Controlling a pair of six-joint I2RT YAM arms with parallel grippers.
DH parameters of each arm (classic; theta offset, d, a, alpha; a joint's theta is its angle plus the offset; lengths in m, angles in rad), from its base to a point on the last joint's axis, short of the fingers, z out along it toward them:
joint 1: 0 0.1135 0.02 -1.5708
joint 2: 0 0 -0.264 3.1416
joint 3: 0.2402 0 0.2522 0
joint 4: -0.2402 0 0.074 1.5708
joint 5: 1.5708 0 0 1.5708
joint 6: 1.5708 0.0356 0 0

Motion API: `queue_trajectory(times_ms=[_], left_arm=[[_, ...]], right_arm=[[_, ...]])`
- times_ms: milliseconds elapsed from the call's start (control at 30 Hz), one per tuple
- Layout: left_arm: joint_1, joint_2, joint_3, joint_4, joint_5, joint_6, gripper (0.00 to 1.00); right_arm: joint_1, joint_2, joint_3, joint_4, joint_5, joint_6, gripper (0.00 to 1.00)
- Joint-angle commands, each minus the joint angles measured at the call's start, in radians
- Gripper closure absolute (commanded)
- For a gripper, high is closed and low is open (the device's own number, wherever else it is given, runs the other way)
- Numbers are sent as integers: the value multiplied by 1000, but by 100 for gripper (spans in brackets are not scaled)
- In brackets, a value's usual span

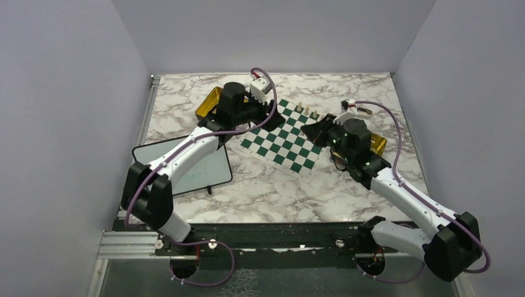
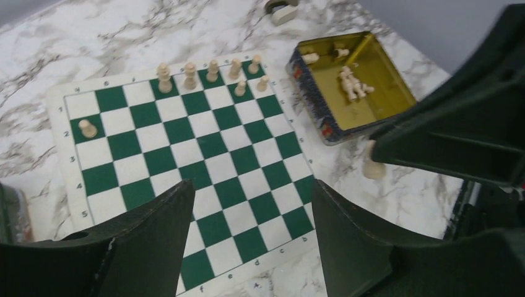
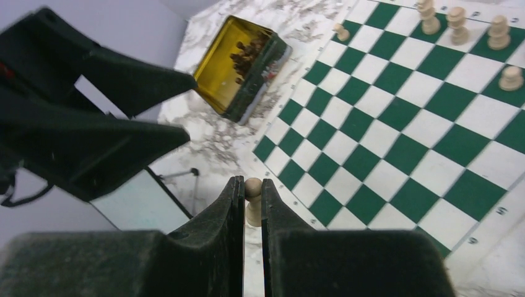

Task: Set up the chess pieces on the board
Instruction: Place the chess piece on the chessboard.

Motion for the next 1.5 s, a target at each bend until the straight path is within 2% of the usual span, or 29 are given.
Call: queue_trajectory(times_ms=[0,233,400,500,633,767,833,1000,1467], left_arm=[[-16,-128,-138,262,173,-42,30],[-31,-145,-208,363,314,-89,29],[-54,-106,-171,365,316,-87,29],[-60,-74,-151,365,293,-91,32],[-62,-57,-144,365,268,-93,44],[-61,-56,-146,359,268,-75,64],[-61,-57,-148,337,255,-60,69],[-60,-28,-104,209,267,8,71],[-59,-44,-116,155,224,15,71]], right_arm=[[1,20,52,140,-69,110,91],[1,53,80,208,-112,171,91],[1,78,97,236,-140,186,92],[1,89,106,237,-162,190,92],[2,84,102,235,-180,190,92],[1,71,84,226,-204,175,92],[1,71,85,205,-232,152,91],[2,67,56,194,-287,153,91],[2,24,24,128,-281,124,91]])
